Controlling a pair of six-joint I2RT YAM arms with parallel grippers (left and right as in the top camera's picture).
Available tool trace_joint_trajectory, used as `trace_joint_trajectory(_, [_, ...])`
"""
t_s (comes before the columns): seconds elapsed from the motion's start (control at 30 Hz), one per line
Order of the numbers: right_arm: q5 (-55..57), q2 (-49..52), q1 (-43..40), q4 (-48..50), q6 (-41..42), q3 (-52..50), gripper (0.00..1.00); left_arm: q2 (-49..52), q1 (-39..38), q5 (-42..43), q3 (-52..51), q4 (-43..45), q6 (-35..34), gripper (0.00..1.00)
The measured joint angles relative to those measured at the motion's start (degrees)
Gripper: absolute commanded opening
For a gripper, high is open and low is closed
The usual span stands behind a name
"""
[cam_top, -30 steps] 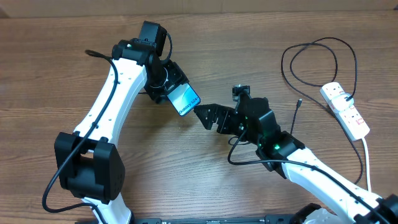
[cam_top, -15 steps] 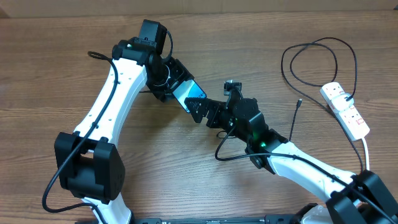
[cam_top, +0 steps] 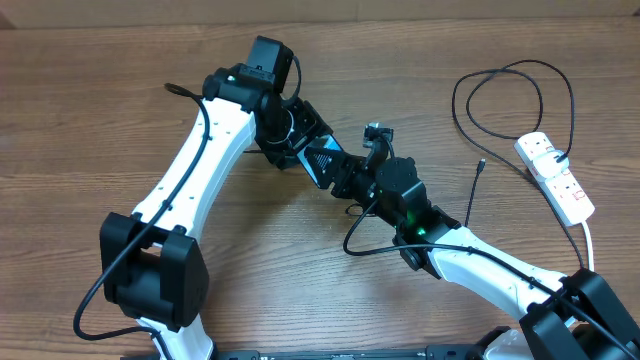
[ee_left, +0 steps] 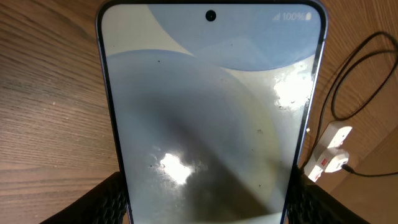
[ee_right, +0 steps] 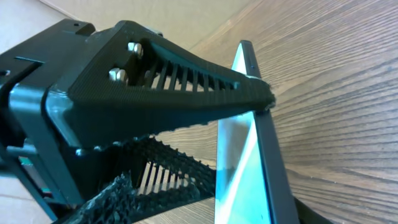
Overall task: Plug charger to phone and switch on socket
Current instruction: 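Close the right gripper on the phone's top edge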
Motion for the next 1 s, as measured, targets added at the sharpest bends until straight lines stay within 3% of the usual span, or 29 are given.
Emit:
trace_joint_trajectory(0.2, [1.0,0.0,-0.1,-0.4,0.5,0.0,0.39,0.0,-0.7,0.2,0.0,1.3,-1.3,0.43])
trace_joint_trajectory(0.43, [1.2,0.0,-0.1,-1.2,0.7,0.0,0.29,0.0,-1.2,0.2,0.0,2.1,-2.2,0.43])
trace_joint_trajectory(1.0, [1.2,0.0,-0.1,-3.6,0.7,0.0,0.18,0.0,-1.2,0.1,0.0,2.1,-2.6,0.43])
